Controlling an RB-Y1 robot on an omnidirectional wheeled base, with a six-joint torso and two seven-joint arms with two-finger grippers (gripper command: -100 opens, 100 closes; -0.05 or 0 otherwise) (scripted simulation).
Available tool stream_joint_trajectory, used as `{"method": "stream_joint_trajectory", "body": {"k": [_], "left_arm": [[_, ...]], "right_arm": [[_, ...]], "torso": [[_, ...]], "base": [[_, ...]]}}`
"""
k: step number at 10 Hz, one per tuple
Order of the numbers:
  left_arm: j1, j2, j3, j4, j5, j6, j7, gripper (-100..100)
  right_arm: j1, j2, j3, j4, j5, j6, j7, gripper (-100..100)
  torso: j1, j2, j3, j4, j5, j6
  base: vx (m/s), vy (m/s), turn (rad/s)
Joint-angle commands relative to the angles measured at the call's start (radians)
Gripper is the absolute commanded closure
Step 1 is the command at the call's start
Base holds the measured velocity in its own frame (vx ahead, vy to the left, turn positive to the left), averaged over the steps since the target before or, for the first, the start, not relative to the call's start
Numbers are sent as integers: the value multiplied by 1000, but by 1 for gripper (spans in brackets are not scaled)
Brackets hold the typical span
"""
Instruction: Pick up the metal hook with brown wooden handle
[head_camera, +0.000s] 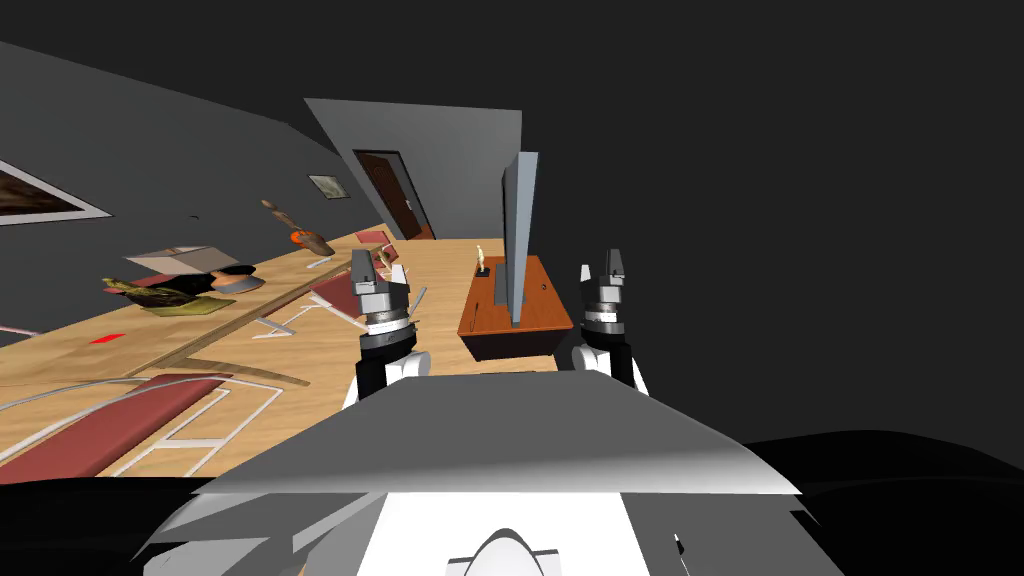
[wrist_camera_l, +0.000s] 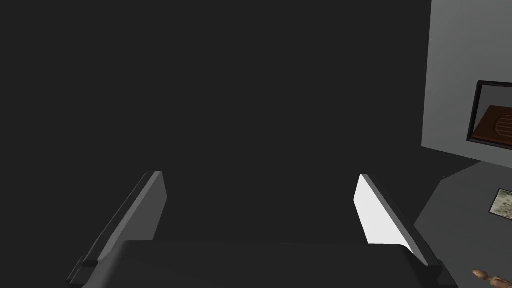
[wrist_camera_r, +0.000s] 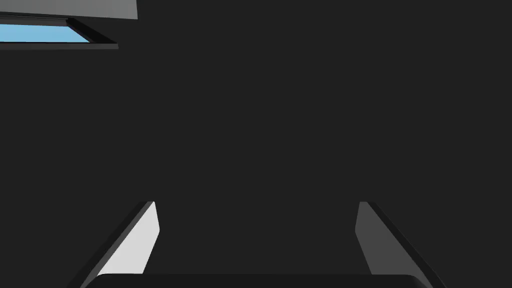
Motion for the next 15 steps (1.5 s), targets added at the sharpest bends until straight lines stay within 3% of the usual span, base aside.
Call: {"method": "stream_joint_trajectory", "body": {"k": [1, 4, 8, 9, 11, 12, 14, 15], "left_arm": [[7, 28, -5, 6, 8, 14, 7, -100], [33, 101, -24, 30, 43, 69, 31, -100], [79, 209, -69, 95, 122, 185, 78, -100], [79, 209, -69, 95, 122, 191, 78, -100], [100, 266, -98, 140, 173, 262, 102, -100], [100, 266, -98, 140, 173, 266, 102, -100], [117, 325, -130, 195, 231, 341, 124, -100], [117, 325, -130, 195, 231, 347, 124, -100]], "right_arm": [[0, 0, 0, 0, 0, 0, 0, 0], [0, 0, 0, 0, 0, 0, 0, 0], [0, 0, 0, 0, 0, 0, 0, 0], [0, 0, 0, 0, 0, 0, 0, 0], [0, 0, 0, 0, 0, 0, 0, 0], [0, 0, 0, 0, 0, 0, 0, 0], [0, 0, 0, 0, 0, 0, 0, 0], [0, 0, 0, 0, 0, 0, 0, 0]], "torso": [[0, 0, 0, 0, 0, 0], [0, 1, 0, 0, 0, 0], [1, 2, 1, 0, 0, 0], [1, 2, 1, 0, 0, 1], [2, 1, 0, 0, 0, 0], [2, 1, 1, 0, 0, 0], [2, 1, 1, 0, 0, 0], [3, 2, 1, 0, 1, 0]], "base": [[-3, -4, -118], [-12, 0, -179], [-23, 12, -312], [-17, 20, -150], [-14, 19, -299], [-17, 28, -200], [-21, 33, -371], [-25, 39, -142]]}}
